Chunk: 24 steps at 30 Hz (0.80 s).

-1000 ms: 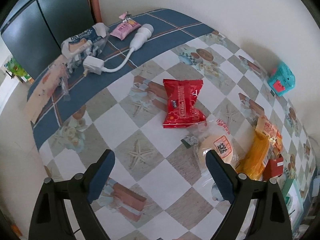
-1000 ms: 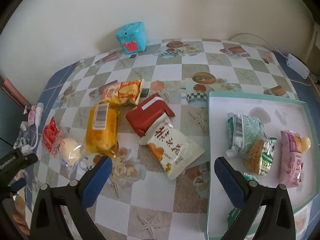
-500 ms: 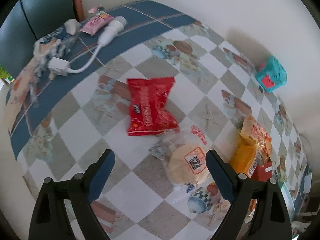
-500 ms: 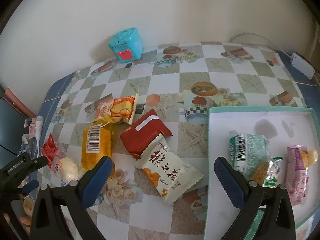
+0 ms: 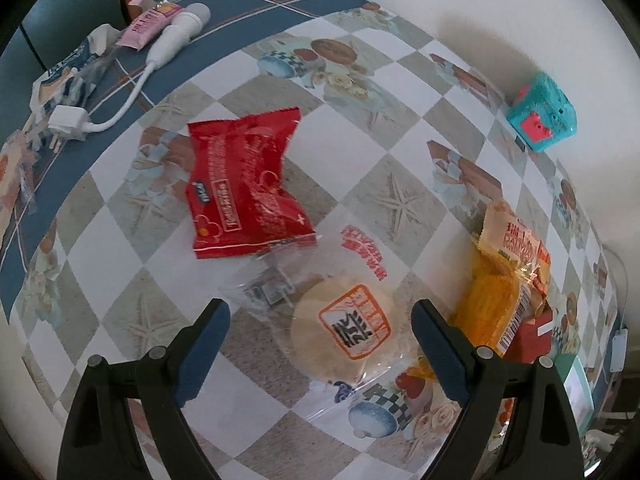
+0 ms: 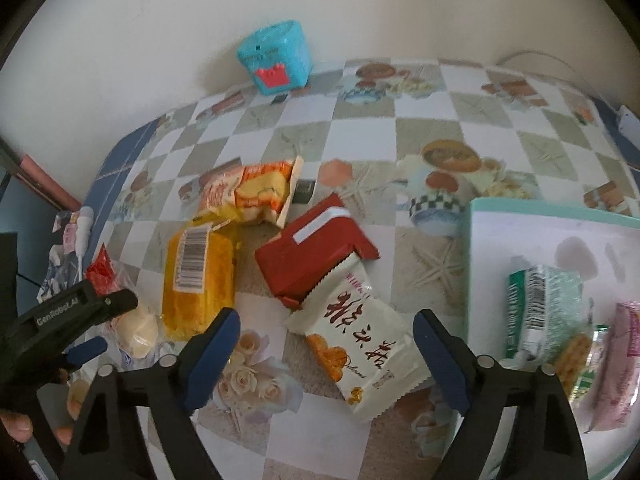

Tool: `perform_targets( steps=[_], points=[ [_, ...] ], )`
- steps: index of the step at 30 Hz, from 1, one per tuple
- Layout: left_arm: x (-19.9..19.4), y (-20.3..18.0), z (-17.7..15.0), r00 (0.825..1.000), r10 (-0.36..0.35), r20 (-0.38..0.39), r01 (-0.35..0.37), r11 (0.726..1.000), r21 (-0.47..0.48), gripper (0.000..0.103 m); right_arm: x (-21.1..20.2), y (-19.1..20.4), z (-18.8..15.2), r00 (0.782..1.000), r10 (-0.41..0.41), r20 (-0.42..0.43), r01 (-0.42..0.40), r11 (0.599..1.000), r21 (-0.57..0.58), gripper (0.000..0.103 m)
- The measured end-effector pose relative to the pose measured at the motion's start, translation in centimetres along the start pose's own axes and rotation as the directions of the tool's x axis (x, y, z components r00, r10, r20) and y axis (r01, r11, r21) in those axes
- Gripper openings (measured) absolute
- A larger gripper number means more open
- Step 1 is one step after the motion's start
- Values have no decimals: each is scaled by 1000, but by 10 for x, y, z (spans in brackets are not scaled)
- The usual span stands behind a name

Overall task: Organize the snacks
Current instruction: 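Grasp the round bun bag with the left gripper while the right grasps the white biscuit bag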

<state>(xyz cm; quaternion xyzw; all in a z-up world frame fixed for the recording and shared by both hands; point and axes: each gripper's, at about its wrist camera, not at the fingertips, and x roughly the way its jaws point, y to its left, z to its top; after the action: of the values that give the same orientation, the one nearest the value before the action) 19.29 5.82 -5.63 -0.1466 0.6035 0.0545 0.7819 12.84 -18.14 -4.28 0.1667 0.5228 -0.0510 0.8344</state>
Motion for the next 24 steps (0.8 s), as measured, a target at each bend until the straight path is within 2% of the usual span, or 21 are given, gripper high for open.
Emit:
perform_targets(
  steps=[7, 19, 22, 24],
  points=[
    [10, -3, 0, 1000, 2, -27, -2, 1000, -4, 92, 11, -4, -1, 999, -46, -10, 46, 999, -15, 89],
    [17, -2, 1, 999, 16, -43, -16, 1000, -2, 92, 20, -6, -4, 998, -50, -33, 49, 998, -25, 87],
    [17, -5, 1, 999, 22, -42, -22, 1000, 2, 92, 20, -6, -5, 998, -49, -36, 48, 999, -24, 81],
    [17, -7, -2, 999, 24, -40, -24, 1000, 5, 92, 20, -4, -6, 997, -74, -31, 72, 997, -38, 72]
  ],
)
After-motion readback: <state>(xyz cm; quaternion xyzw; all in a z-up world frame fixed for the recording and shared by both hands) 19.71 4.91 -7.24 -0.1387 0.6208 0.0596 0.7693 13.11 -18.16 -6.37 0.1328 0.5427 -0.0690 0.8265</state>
